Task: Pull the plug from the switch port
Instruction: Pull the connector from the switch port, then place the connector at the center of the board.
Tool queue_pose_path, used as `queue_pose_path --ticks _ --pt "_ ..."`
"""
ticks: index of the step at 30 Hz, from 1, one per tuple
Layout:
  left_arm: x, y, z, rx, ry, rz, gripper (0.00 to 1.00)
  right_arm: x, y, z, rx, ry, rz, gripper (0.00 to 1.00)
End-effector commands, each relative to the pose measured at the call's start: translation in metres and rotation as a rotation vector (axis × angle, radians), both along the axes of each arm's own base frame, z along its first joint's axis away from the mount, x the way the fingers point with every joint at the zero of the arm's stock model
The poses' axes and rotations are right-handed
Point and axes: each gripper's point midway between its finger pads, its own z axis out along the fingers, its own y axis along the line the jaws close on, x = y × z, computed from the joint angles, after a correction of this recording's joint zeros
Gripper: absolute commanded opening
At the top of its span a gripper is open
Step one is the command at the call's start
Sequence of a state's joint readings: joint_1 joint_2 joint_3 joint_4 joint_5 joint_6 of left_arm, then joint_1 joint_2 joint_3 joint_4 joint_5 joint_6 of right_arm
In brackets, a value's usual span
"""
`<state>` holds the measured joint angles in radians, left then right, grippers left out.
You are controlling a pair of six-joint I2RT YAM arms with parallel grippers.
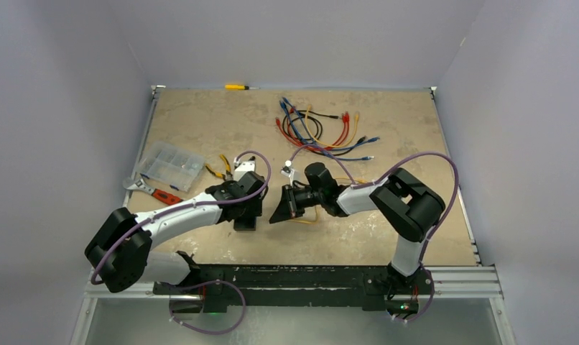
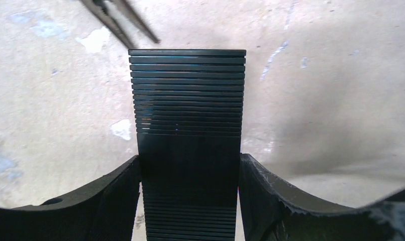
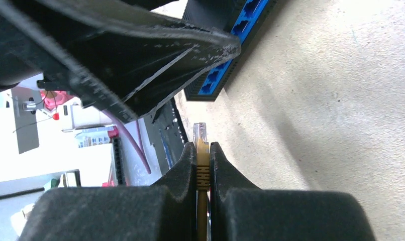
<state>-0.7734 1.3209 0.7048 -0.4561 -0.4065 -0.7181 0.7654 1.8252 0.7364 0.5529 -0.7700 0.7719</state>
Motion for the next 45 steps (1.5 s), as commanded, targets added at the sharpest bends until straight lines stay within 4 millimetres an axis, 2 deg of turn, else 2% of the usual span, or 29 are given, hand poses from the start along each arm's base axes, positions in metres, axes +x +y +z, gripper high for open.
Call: queue_pose_path --ticks 1,8,10,12,13,15,18,23,26,29,34,39,45 --pt "0.008 0.017 0.012 0.083 -0.044 0.044 0.0 0.002 0.001 0.019 0.027 -0.066 0.017 0.0" --pt "0.008 0.005 0.012 0.037 -0.034 0.0 0.01 0.009 0.002 0.036 0.023 -0.103 -0.003 0.0" --pt "0.008 0.001 0.011 0.023 -0.03 -0.012 0.21 0.014 0.002 0.044 0.025 -0.124 -0.018 0.0" --pt "0.008 -0.002 0.013 0.004 -0.032 -0.016 0.52 0.017 0.001 0.052 0.028 -0.144 -0.033 0.0" --pt "0.008 -0.004 0.014 -0.012 -0.036 -0.02 0.62 0.02 0.001 0.057 0.029 -0.155 -0.043 0.0" --pt "0.008 -0.01 0.02 -0.051 -0.05 -0.034 0.74 0.024 -0.001 0.066 0.028 -0.181 -0.063 0.0" --pt "0.009 -0.019 0.03 -0.11 -0.073 -0.056 0.84 0.032 -0.006 0.082 0.024 -0.225 -0.098 0.0" --pt "0.01 -0.031 0.048 -0.19 -0.101 -0.085 0.92 0.051 -0.02 0.109 0.018 -0.292 -0.165 0.0" --pt "0.011 -0.036 0.056 -0.236 -0.112 -0.099 0.94 0.07 -0.032 0.131 0.018 -0.342 -0.21 0.0" --pt "0.01 -0.04 0.064 -0.284 -0.126 -0.113 0.96 0.094 -0.049 0.153 0.022 -0.39 -0.269 0.0" --pt "0.008 -0.043 0.077 -0.374 -0.172 -0.13 0.99 0.137 -0.072 0.204 0.004 -0.517 -0.389 0.0" --pt "0.005 -0.04 0.076 -0.389 -0.174 -0.13 0.99 0.17 -0.087 0.244 -0.037 -0.603 -0.463 0.0" --pt "0.003 -0.039 0.07 -0.387 -0.162 -0.135 0.99 0.203 -0.097 0.274 -0.068 -0.671 -0.518 0.0"
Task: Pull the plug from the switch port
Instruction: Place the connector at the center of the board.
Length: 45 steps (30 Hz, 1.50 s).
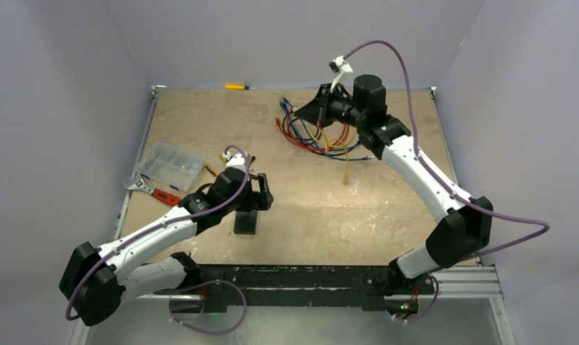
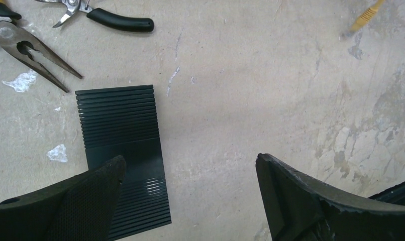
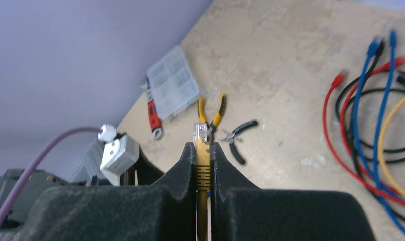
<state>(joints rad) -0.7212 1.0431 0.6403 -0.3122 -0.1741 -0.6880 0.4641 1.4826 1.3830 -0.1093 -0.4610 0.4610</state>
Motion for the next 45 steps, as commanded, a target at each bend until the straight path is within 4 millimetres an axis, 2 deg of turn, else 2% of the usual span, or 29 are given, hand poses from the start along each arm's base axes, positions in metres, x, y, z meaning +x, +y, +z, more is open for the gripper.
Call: queue_pose_path --ticks 1,5,9,12,15,16,24,30,32,34,37,40,41,45 --pt "0.002 -0.004 0.003 -0.032 -0.018 -0.017 0.99 0.025 -0.015 0.013 -0.063 -0.044 -0.071 0.0" --pt "0.001 -0.004 0.001 -0.031 -0.015 -0.021 0.99 0.044 -0.023 0.029 -0.069 -0.074 -0.108 0.0" --pt "0.0 -0.005 -0.003 -0.023 -0.006 -0.028 0.99 0.065 -0.032 0.037 -0.076 -0.089 -0.136 0.0" --pt "-0.001 -0.005 -0.008 -0.019 0.005 -0.03 0.99 0.082 -0.036 0.036 -0.08 -0.085 -0.149 0.0" --pt "-0.002 -0.005 -0.012 -0.022 0.014 -0.03 0.99 0.1 -0.034 0.027 -0.082 -0.068 -0.142 0.0" --pt "-0.002 -0.006 -0.012 -0.023 0.015 -0.032 0.99 0.108 -0.032 0.018 -0.087 -0.052 -0.137 0.0" --pt "-0.004 -0.008 -0.019 -0.029 0.031 -0.043 0.99 0.153 -0.024 -0.017 -0.108 -0.013 -0.162 0.0" --pt "-0.003 -0.011 -0.021 -0.033 0.037 -0.05 0.99 0.176 -0.004 -0.039 -0.064 0.028 -0.113 0.0" --pt "-0.003 -0.011 -0.022 -0.036 0.04 -0.05 0.99 0.183 0.002 -0.052 -0.048 0.052 -0.093 0.0" --pt "-0.004 -0.011 -0.023 -0.038 0.042 -0.05 0.99 0.189 0.006 -0.056 -0.032 0.052 -0.089 0.0" --pt "-0.005 -0.011 -0.023 -0.042 0.043 -0.052 0.99 0.199 0.009 -0.068 -0.03 0.063 -0.097 0.07" --pt "-0.006 -0.011 -0.022 -0.052 0.04 -0.055 0.99 0.206 0.009 -0.076 -0.041 0.072 -0.116 0.25" --pt "-0.007 -0.011 -0.021 -0.057 0.036 -0.056 0.99 0.21 0.005 -0.077 -0.05 0.07 -0.14 0.33" --pt "-0.007 -0.012 -0.017 -0.083 0.019 -0.065 0.99 0.221 -0.014 -0.078 -0.098 0.06 -0.258 0.49"
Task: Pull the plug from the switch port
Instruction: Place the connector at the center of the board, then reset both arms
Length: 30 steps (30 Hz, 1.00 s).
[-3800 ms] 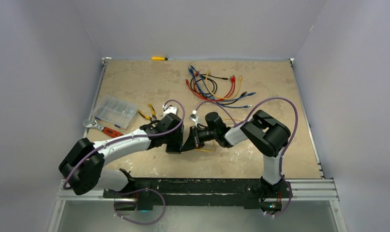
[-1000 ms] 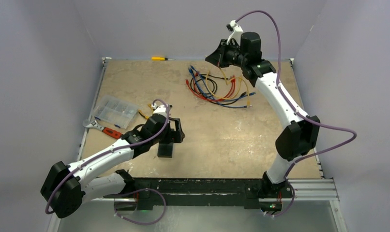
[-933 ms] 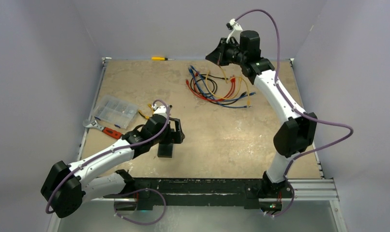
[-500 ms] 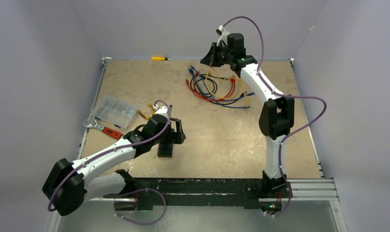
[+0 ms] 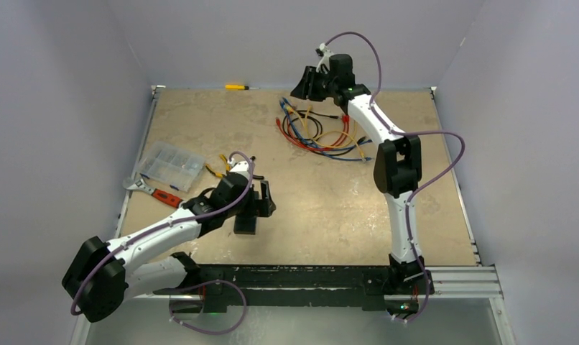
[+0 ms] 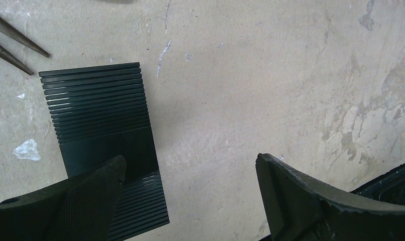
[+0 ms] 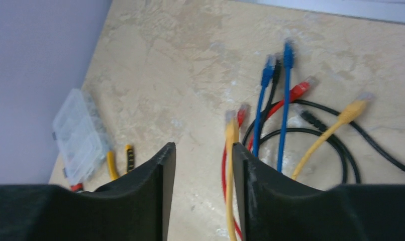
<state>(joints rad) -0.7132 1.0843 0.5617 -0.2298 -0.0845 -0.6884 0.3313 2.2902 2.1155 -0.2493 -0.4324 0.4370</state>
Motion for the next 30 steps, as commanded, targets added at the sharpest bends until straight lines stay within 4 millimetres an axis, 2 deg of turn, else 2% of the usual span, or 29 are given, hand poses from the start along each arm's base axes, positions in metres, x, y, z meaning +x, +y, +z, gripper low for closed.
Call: queue_pose_path --ticks 1,8,14,19,22,27,28,30 --pt "0.004 -0.006 0.014 -0.071 -0.05 -0.008 0.99 0.017 -0.021 0.05 -0.018 -0.125 -0.12 0.52" --pt "0.005 -0.012 0.019 -0.115 -0.064 -0.025 0.99 0.011 -0.043 0.058 -0.052 -0.152 -0.187 0.74" --pt "0.011 -0.015 0.031 -0.163 -0.094 -0.031 0.99 -0.014 -0.054 0.067 -0.047 -0.171 -0.193 0.85" --pt "0.021 -0.012 0.049 -0.224 -0.139 -0.026 0.99 -0.051 -0.071 0.072 -0.048 -0.193 -0.225 0.92" --pt "0.029 -0.004 0.063 -0.259 -0.178 -0.009 0.99 -0.08 -0.087 0.072 -0.065 -0.201 -0.259 0.97" --pt "0.045 0.02 0.088 -0.26 -0.273 0.059 0.99 -0.125 -0.121 0.058 -0.111 -0.211 -0.348 0.99" --pt "0.047 0.026 0.094 -0.252 -0.3 0.077 0.99 -0.137 -0.129 0.046 -0.13 -0.198 -0.368 0.99" --pt "0.051 0.036 0.107 -0.239 -0.364 0.11 0.99 -0.157 -0.142 0.042 -0.137 -0.211 -0.406 0.99"
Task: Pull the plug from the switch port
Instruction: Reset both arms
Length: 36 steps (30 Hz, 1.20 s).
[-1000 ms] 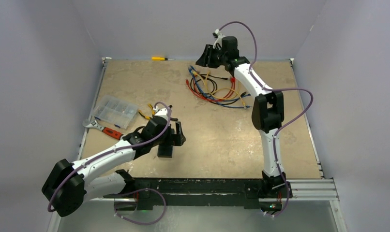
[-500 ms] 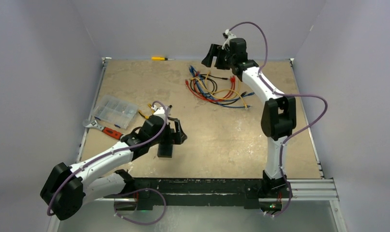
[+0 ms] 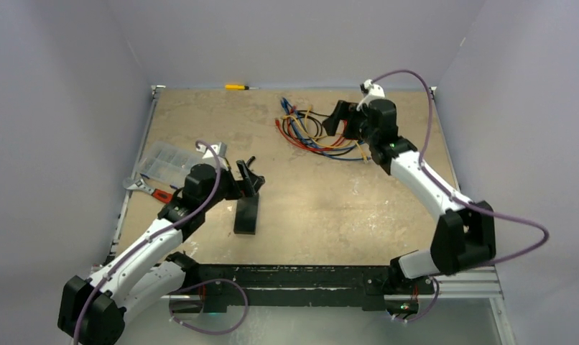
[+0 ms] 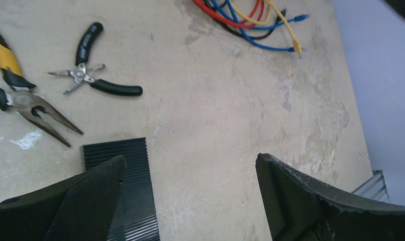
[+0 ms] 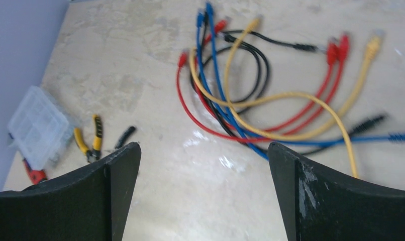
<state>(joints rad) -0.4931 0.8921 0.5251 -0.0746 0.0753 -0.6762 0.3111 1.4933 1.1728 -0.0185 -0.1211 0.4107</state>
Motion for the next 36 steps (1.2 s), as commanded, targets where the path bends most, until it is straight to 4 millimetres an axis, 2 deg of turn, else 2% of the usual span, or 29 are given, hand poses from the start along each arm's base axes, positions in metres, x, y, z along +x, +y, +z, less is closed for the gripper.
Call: queue_pose_path --ticks 1,4,8,10,13,16,20,29,36 --pt "0.014 0.018 0.045 0.006 -0.18 0.065 0.99 -0.03 -0.039 0.001 -0.039 -0.085 -0.133 0.99" --pt "0.019 0.037 0.063 0.038 -0.253 0.155 0.99 -0.055 -0.06 -0.007 -0.049 -0.102 -0.207 0.99" --pt "0.024 0.057 0.082 0.06 -0.321 0.257 0.99 -0.083 -0.087 -0.003 -0.031 -0.158 -0.319 0.99" --pt "0.027 0.062 0.086 0.061 -0.346 0.291 0.99 -0.094 -0.098 0.003 -0.021 -0.197 -0.357 0.99" --pt "0.032 0.079 0.079 0.069 -0.331 0.404 0.99 -0.108 -0.11 0.014 -0.019 -0.277 -0.394 0.99" --pt "0.038 0.1 0.082 0.079 -0.357 0.536 0.99 -0.112 -0.119 0.013 -0.042 -0.328 -0.416 0.99" --pt "0.042 0.125 0.075 0.134 -0.395 0.663 0.99 -0.11 -0.126 0.002 -0.055 -0.324 -0.456 0.98" --pt "0.044 0.164 0.047 0.45 -0.452 0.77 0.99 -0.099 -0.16 -0.023 -0.128 -0.343 -0.66 0.99" --pt "0.043 0.183 0.024 0.636 -0.461 0.803 1.0 -0.116 -0.178 -0.04 -0.207 -0.527 -0.692 0.98"
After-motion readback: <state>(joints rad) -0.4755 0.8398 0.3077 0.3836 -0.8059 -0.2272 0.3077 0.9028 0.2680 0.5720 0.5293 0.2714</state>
